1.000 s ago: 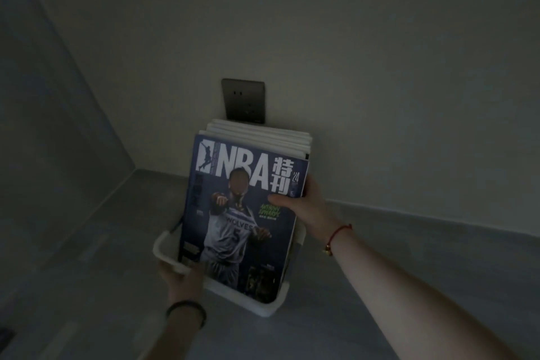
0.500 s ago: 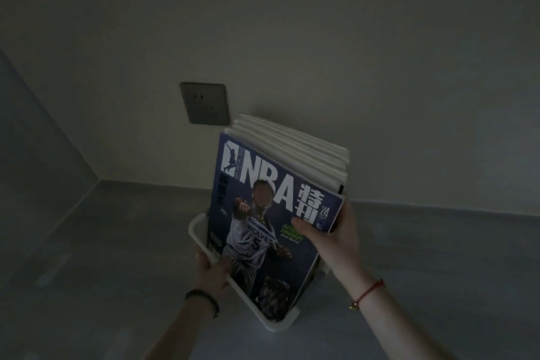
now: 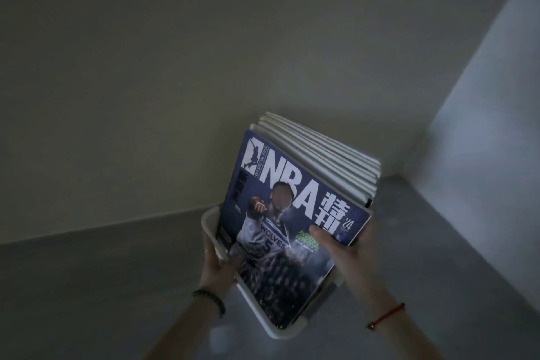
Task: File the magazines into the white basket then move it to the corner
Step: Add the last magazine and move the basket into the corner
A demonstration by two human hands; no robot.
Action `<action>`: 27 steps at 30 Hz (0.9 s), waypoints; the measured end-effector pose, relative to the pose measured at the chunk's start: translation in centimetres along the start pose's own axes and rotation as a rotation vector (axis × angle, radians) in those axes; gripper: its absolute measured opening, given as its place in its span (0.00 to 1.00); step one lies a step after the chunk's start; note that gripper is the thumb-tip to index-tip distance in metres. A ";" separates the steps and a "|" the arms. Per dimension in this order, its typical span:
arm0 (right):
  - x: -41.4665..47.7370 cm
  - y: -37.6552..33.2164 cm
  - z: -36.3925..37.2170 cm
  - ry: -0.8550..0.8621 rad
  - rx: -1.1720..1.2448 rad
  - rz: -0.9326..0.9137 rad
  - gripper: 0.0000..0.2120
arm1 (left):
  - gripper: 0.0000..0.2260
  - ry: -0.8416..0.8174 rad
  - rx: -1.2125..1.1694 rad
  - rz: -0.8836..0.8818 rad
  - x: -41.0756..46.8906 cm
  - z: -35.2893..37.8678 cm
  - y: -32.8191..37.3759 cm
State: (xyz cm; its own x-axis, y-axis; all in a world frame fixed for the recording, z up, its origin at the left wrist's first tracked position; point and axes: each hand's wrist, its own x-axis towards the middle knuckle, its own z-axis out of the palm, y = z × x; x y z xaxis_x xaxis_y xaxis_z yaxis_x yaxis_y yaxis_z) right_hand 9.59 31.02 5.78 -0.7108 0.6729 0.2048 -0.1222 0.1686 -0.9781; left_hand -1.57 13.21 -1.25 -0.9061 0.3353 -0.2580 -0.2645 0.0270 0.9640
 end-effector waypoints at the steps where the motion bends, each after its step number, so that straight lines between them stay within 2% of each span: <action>1: 0.6 0.0 -2.3 0.029 -0.015 0.008 0.35 | 0.34 -0.041 -0.003 0.022 0.2 2.7 -0.2; 4: 3.0 0.7 -9.1 0.102 -0.031 -0.016 0.27 | 0.36 -0.124 -0.041 0.101 0.5 10.5 -0.9; 8: 6.4 1.4 -16.7 0.174 -0.054 -0.066 0.31 | 0.37 -0.153 -0.102 0.141 0.8 19.9 -1.9; 11: 8.7 2.1 -21.1 0.211 -0.102 -0.074 0.29 | 0.35 -0.164 -0.075 0.141 1.6 25.5 -2.0; 14: 11.1 2.8 -24.5 0.250 -0.135 -0.082 0.32 | 0.33 -0.177 -0.041 0.140 2.8 30.4 -1.7; 21: 16.0 4.5 -27.9 0.342 -0.130 -0.128 0.31 | 0.29 -0.136 -0.043 0.114 5.9 37.7 -0.5; 27: 16.8 5.4 -28.6 0.446 -0.173 -0.212 0.31 | 0.27 -0.096 -0.047 0.088 7.2 40.3 -0.4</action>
State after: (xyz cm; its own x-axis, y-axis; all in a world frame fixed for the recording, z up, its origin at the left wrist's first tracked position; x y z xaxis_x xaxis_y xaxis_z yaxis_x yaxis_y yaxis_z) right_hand 16.77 63.83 4.98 -0.3141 0.8461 0.4306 -0.0884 0.4255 -0.9006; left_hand 5.34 53.61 -0.92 -0.8914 0.4231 -0.1628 -0.2025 -0.0504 0.9780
